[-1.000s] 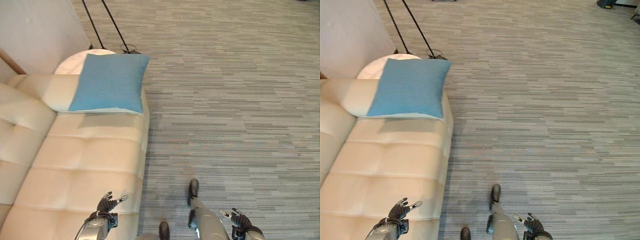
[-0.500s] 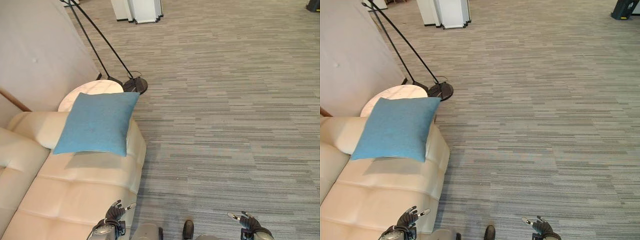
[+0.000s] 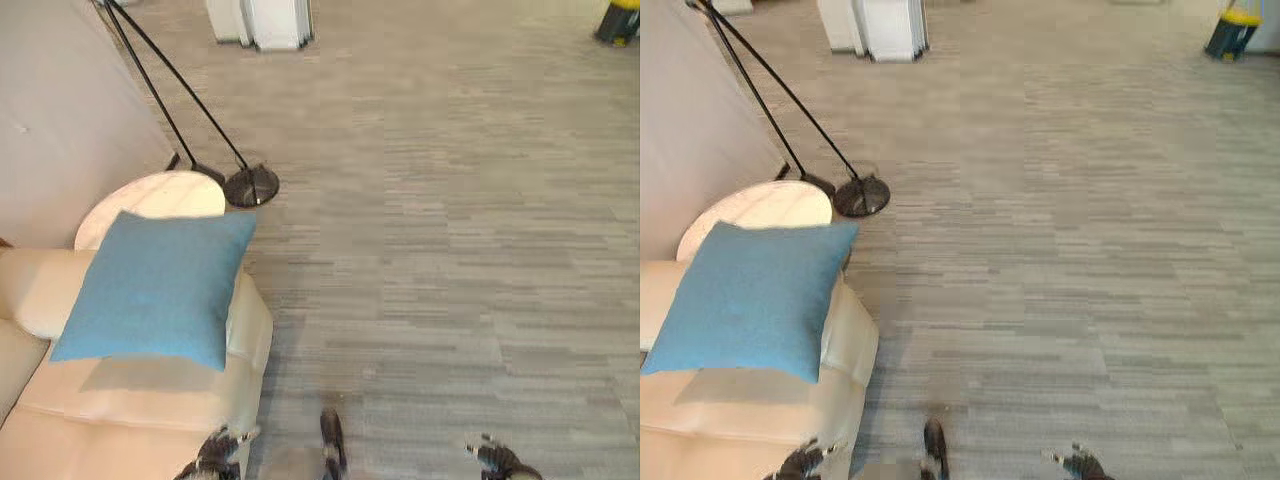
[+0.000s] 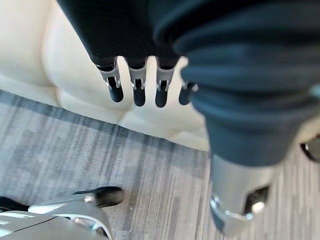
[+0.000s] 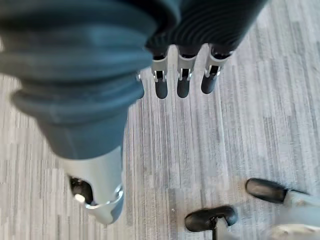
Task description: Pick up all the scattered cushions and arrange them neatly on the sofa.
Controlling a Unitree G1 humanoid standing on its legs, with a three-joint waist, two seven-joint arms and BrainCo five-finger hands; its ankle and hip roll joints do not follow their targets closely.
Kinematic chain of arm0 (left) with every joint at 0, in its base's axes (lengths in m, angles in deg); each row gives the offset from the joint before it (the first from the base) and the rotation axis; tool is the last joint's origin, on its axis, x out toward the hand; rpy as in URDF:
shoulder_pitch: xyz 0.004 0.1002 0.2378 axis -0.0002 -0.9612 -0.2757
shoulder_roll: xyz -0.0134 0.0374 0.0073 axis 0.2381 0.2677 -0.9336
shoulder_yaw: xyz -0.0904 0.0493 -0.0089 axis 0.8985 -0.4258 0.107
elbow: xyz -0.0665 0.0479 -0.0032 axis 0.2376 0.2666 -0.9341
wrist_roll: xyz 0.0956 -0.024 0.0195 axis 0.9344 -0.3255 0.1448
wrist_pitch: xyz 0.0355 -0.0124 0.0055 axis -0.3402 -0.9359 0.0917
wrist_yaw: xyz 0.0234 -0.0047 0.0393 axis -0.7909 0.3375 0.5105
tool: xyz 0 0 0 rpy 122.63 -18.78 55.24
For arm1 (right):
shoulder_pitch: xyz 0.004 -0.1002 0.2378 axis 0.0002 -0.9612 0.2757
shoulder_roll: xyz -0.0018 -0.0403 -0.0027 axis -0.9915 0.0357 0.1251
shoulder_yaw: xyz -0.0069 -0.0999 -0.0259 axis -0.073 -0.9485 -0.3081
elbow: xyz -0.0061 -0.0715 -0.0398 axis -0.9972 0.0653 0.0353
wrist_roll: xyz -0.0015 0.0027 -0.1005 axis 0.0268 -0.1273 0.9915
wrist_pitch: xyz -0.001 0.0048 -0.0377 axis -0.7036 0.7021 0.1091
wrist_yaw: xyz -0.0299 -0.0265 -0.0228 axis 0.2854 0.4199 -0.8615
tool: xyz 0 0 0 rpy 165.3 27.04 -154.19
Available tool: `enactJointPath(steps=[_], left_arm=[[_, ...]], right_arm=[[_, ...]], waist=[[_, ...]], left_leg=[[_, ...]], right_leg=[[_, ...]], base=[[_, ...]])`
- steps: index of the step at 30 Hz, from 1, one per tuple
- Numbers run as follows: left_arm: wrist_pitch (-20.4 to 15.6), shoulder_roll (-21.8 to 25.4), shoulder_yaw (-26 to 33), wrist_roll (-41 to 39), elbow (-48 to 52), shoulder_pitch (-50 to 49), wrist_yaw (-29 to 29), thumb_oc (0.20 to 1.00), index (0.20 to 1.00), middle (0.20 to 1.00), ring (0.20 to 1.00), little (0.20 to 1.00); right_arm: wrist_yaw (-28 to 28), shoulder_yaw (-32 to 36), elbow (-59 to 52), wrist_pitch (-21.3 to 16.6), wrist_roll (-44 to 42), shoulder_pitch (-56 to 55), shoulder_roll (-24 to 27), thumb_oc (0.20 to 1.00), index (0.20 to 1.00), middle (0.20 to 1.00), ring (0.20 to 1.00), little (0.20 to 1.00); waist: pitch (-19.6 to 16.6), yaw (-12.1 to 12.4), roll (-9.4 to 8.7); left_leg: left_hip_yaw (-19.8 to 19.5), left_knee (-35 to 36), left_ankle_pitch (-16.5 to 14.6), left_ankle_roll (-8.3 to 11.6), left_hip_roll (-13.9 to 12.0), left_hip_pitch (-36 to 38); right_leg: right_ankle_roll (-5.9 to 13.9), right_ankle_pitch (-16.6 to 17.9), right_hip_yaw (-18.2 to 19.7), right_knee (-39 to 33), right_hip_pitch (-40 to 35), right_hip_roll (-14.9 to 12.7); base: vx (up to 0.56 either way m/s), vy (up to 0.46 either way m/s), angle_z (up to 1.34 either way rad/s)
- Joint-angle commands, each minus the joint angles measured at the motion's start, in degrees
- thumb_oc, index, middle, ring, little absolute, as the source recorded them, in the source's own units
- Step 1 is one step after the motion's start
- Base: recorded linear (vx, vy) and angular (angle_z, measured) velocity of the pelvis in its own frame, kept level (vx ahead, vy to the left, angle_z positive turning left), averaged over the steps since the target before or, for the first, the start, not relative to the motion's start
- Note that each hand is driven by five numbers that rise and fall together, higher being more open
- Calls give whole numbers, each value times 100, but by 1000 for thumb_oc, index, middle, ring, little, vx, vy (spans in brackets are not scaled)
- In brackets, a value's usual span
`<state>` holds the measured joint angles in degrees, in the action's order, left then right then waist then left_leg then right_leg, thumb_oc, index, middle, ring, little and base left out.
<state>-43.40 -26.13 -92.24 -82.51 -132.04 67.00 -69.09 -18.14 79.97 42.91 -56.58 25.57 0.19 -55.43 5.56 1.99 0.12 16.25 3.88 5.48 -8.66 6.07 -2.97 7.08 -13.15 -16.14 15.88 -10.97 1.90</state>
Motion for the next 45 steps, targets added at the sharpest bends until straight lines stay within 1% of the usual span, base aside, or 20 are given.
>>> enactJointPath(steps=[1, 3, 6, 8, 9, 11, 13, 17, 22, 24, 25, 26, 27, 31, 34, 35, 38, 42, 44, 45], left_arm=[[-104, 309, -103, -129, 414, 139, -146, 1000, 1000, 1000, 1000, 1000], [-78, 329, -161, -168, 378, 225, -148, 1000, 1000, 1000, 1000, 1000], [-112, 356, -234, -175, 336, 374, -150, 1000, 1000, 1000, 1000, 1000], [-144, 343, -242, -226, 352, 441, -131, 1000, 1000, 1000, 1000, 1000], [-176, 324, -216, -308, 378, 451, -141, 1000, 1000, 1000, 1000, 1000], [-161, 318, -225, -319, 328, 510, -115, 1000, 1000, 1000, 1000, 1000], [-196, 350, -153, -336, 224, 616, -113, 1000, 1000, 1000, 1000, 1000], [-216, 287, -130, -379, 21, 580, -93, 1000, 1000, 1000, 1000, 1000], [-174, 259, -221, -465, 4, 508, -86, 1000, 1000, 1000, 1000, 1000], [-173, 262, -265, -458, 7, 540, -84, 1000, 1000, 1000, 1000, 1000], [-161, 261, -280, -532, 76, 579, -121, 1000, 1000, 1000, 1000, 1000], [-160, 261, -279, -532, 78, 579, -122, 1000, 1000, 1000, 1000, 1000], [-143, 255, -311, -578, 133, 601, -124, 1000, 1000, 1000, 1000, 1000], [-134, 263, -410, -539, 241, 651, -85, 1000, 1000, 1000, 1000, 1000], [-90, 267, -429, -413, 228, 656, -59, 1000, 1000, 1000, 1000, 1000], [-63, 294, -387, -313, 205, 652, -52, 1000, 1000, 1000, 1000, 1000], [-55, 312, -299, -300, 71, 609, -48, 1000, 1000, 1000, 1000, 1000], [-17, 233, -153, -424, -294, 450, -59, 1000, 1000, 1000, 1000, 1000], [-3, 197, -17, -633, -470, 426, -66, 1000, 1000, 1000, 1000, 1000], [-33, 168, 106, -952, -632, 472, -160, 1000, 1000, 1000, 1000, 1000]], right_arm=[[133, 121, -361, -83, -15, 224, -71, 1000, 1000, 1000, 1000, 1000], [93, 90, -388, -71, 26, 204, -79, 1000, 1000, 1000, 1000, 1000], [53, 70, -403, -85, -25, 181, -100, 1000, 1000, 1000, 1000, 1000], [48, 60, -385, -94, -97, 142, -122, 1000, 1000, 1000, 1000, 1000], [42, 62, -334, -96, -93, 142, -123, 1000, 1000, 1000, 1000, 1000], [22, 93, -239, -69, -179, 142, -153, 1000, 1000, 1000, 1000, 1000], [5, 187, -136, -46, -240, 127, -143, 1000, 1000, 1000, 1000, 1000], [22, 236, 2, -26, -255, 84, -112, 1000, 1000, 1000, 1000, 1000], [49, 104, -72, -105, -227, 167, 26, 1000, 1000, 1000, 1000, 1000], [53, 72, -185, -137, -257, 232, 104, 1000, 1000, 1000, 1000, 1000], [26, 52, -251, -143, -278, 301, 162, 1000, 1000, 1000, 1000, 1000], [26, 52, -250, -144, -278, 302, 162, 1000, 1000, 1000, 1000, 1000], [-21, 76, -266, -128, -306, 309, 157, 1000, 1000, 1000, 1000, 1000], [-65, 149, -288, -115, -355, 239, 105, 1000, 1000, 1000, 1000, 1000], [-86, 97, -282, -106, -288, 210, 54, 1000, 1000, 1000, 1000, 1000], [-94, 28, -298, -119, -215, 229, 39, 1000, 1000, 1000, 1000, 1000], [-67, -35, -284, -84, -134, 259, 16, 1000, 1000, 1000, 1000, 1000], [-37, -52, -250, -59, 23, 206, -94, 1000, 1000, 1000, 1000, 1000], [-83, 134, -195, -74, -95, 138, -187, 1000, 1000, 1000, 1000, 1000], [-226, 280, -49, -96, -96, 124, -183, 1000, 1000, 1000, 1000, 1000]], waist=[[137, 201, -253], [292, 82, -196], [403, -22, -25], [469, -52, 74], [495, -34, 123], [544, -79, 75], [563, -110, -31], [395, -133, -169], [315, -122, -174], [387, -91, -202], [503, -56, -241], [504, -59, -233], [530, -70, -257], [469, -177, -274], [422, -213, -185], [413, -233, -158], [378, -223, -154], [190, -188, -220], [244, -241, -239], [343, -360, -257]], left_leg=[[-421, 112, -456, 442, 84, 156], [-675, 112, -545, 302, 120, 366], [-1196, 112, -666, 263, 76, 606], [-1470, 112, -700, 310, -13, 804], [-1629, 112, -750, 358, -61, 890], [-1895, 112, -796, 460, -73, 1030], [-2196, 112, -878, 545, -16, 1092], [-2572, -8, -1195, 716, -92, 1442], [-2949, -1039, -778, 1034, -476, 1218], [-2847, -1719, -586, 1087, -403, 876], [-2344, -2489, -556, 1038, -409, 387], [-2347, -2526, -575, 1037, -413, 370], [-1755, -2563, -686, 989, -547, 148], [-1085, -1520, -1011, 887, -509, -42], [-689, -505, -542, 1009, -520, -145], [-290, -63, -108, 1166, -580, -323], [-106, 112, 19, 1210, -607, -248], [-275, 112, -254, 1074, -539, -43], [-299, 112, -472, 910, -493, 235], [-358, 112, -618, 791, -458, 449]], right_leg=[[591, 2102, 267, 1738, 607, -1143], [398, 2329, 395, 2670, 1181, -1271], [3, 1440, 819, 2609, 2020, -991], [-149, 1141, 799, 1862, 2189, -928], [-152, 1146, 889, 792, 2184, -755], [-24, 1368, 1588, -793, 2025, -392], [171, 1766, 2099, -2052, 1994, -357], [180, 1952, 1788, -2088, 1840, -430], [-169, 1610, 1388, -1647, 1564, -329], [-218, 1516, 1181, -1728, 1352, -358], [-299, 1407, 926, -1842, 1097, -414], [-299, 1409, 922, -1845, 1096, -407], [-358, 1244, 678, -1932, 894, -426], [-328, 1070, 172, -2088, 665, -527], [-307, 932, -143, -2088, 561, -447], [-328, 885, -381, -2088, 518, -396], [-323, 838, -487, -2088, 443, -354], [-258, 661, -656, -1781, 258, -470], [-162, 554, -669, -580, 548, -768], [5, 764, -453, 330, 922, -975]], base=[[344, 214, 44], [245, 135, 78], [260, 47, 146], [323, -32, 131], [335, -92, 126], [342, -151, 83], [463, -217, 80], [460, -212, 106], [410, -331, 117], [275, -293, 77], [192, -239, 45], [232, -283, 69], [170, -169, 67], [121, -88, 112], [178, -10, 94], [75, 23, 91], [200, 100, 62], [231, 157, 0], [158, 222, 15], [112, 214, 30]])
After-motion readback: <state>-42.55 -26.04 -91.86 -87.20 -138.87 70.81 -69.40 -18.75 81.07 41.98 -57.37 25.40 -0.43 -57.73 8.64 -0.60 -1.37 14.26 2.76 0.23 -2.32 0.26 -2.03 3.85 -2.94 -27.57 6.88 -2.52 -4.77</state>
